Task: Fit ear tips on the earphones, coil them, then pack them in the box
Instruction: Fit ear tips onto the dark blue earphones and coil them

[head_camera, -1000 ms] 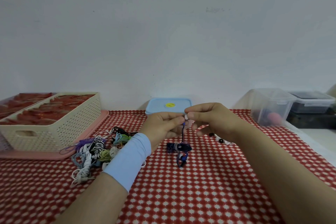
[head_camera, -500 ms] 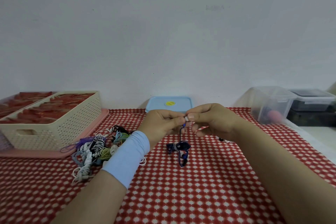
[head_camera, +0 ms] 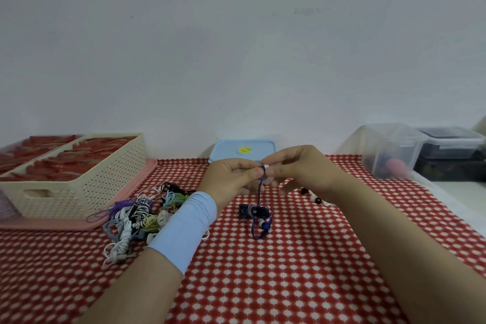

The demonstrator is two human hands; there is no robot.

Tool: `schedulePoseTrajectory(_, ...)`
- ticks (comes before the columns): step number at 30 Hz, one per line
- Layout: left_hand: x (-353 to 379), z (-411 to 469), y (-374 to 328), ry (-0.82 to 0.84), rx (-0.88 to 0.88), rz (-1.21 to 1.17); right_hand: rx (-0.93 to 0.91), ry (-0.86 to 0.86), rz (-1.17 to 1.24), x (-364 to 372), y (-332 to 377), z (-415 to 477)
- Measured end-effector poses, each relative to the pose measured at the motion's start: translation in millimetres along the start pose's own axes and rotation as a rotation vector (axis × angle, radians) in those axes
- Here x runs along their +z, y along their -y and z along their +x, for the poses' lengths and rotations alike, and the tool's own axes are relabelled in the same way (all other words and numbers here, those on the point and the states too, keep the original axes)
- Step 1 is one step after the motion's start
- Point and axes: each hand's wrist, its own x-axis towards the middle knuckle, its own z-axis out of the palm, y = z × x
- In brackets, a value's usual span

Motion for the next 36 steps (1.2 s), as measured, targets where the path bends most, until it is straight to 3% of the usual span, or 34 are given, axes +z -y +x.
schedulePoseTrajectory(11, -1.7, 2.8, -3.2, 0.022, -0.055, 0.088, -0.101, -0.085, -0.213, -0.2, -4.4, 9.2)
schedulePoseTrajectory(18, -14.8, 8.8, -9.6, -0.03, 0.08, 0.703, 0.077, 0.133, -0.577, -9.1, -10.6, 8.4)
schedulePoseTrajectory(22, -28.4, 14.7, -14.3, -0.127, 0.135, 0.696, 0.024, -0.065, -0.63, -13.6, -11.9, 13.0)
schedulePoseTrajectory(25, -40.3, 26.7, -10.2, -0.198, 0.126, 0.844, -0.06, -0.303, -0.757, -14.2, -11.2, 19.3)
schedulePoseTrajectory(27, -45.1, 34.1, -10.2, -0.181, 0.067, 0.939, -0.091, -0.348, -0.869, -7.8, -7.7, 22.6)
schedulePoseTrajectory(31, -48.1, 42.9, -21.3, -0.043, -0.032, 1.019, -0.006, -0.223, -1.056, 13.3, -3.3, 39.1)
schedulePoseTrajectory(36, -55.1, 48.9, -16.6, -0.044, -0.116, 0.79, 0.19, -0.127, -1.004, 29.8, 0.8, 56.5)
